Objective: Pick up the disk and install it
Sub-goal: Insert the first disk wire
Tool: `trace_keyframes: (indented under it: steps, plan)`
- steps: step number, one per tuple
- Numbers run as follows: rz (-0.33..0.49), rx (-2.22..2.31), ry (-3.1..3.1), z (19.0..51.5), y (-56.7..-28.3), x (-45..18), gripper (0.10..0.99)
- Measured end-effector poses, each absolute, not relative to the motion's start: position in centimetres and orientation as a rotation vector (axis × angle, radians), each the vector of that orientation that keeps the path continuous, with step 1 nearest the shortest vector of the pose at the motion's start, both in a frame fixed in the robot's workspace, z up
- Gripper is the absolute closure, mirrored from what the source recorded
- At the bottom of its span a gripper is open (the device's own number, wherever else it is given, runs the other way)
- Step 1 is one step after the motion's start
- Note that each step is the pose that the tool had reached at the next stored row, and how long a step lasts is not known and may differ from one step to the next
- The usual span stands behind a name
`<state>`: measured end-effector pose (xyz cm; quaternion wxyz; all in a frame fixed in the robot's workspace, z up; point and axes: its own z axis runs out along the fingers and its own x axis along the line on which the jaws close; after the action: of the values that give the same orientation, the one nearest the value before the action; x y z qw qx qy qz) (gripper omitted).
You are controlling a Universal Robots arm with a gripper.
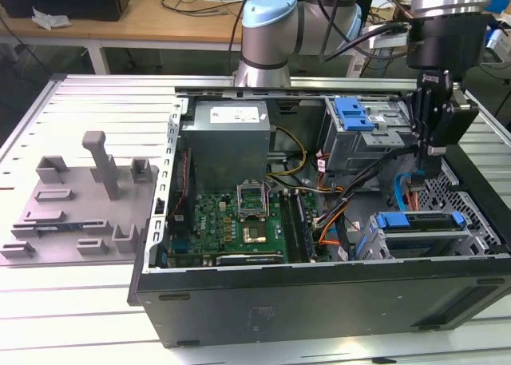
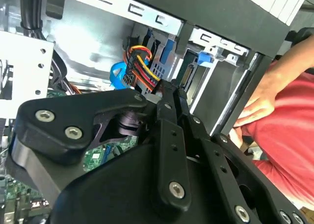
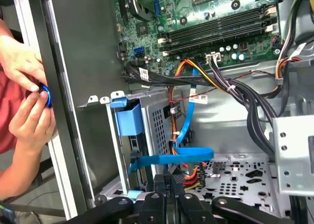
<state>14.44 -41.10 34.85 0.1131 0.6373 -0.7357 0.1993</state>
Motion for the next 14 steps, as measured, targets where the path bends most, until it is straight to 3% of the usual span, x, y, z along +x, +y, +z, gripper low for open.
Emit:
trace_keyframes:
  steps: [6,14]
  plan:
    - [0.434,1.866,-2.094,34.9,-41.3,15.8,0.922]
    - [0.344,1.889,-2.102,34.9,-42.5,17.4,0.922]
